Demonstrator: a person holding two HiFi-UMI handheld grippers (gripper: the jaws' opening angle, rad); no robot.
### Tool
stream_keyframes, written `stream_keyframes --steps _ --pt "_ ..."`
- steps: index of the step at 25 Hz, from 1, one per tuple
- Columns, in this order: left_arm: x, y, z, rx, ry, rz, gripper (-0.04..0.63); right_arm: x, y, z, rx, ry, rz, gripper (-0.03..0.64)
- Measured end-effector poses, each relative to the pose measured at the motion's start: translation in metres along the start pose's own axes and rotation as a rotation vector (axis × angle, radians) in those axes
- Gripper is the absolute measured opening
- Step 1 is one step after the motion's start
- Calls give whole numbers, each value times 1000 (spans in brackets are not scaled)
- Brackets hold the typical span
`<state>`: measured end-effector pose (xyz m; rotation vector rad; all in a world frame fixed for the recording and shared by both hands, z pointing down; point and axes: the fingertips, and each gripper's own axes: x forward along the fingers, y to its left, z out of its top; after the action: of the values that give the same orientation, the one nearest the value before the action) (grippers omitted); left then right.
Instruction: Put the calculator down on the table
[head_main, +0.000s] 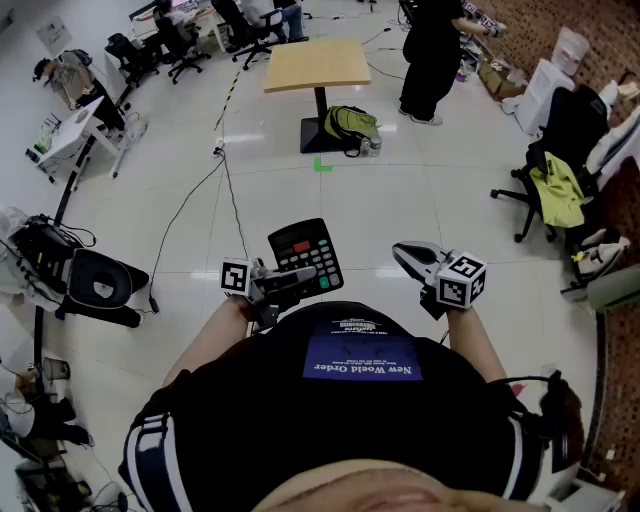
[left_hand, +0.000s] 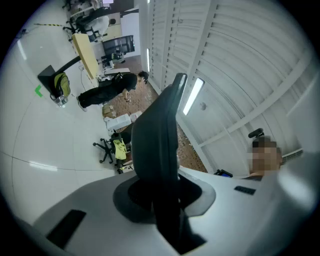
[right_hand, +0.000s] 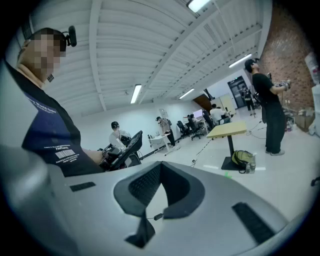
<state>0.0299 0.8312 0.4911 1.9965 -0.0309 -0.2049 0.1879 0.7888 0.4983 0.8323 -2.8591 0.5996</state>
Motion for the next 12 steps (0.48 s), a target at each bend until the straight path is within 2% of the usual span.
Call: stream_keyframes --steps 9,12 --pt "-4 29 23 4 -7 -36 87 24 -23 -5 -10 24 -10 -12" --pt "-26 39 63 6 -6 -62 87 62 -33 21 -40 41 -30 -12"
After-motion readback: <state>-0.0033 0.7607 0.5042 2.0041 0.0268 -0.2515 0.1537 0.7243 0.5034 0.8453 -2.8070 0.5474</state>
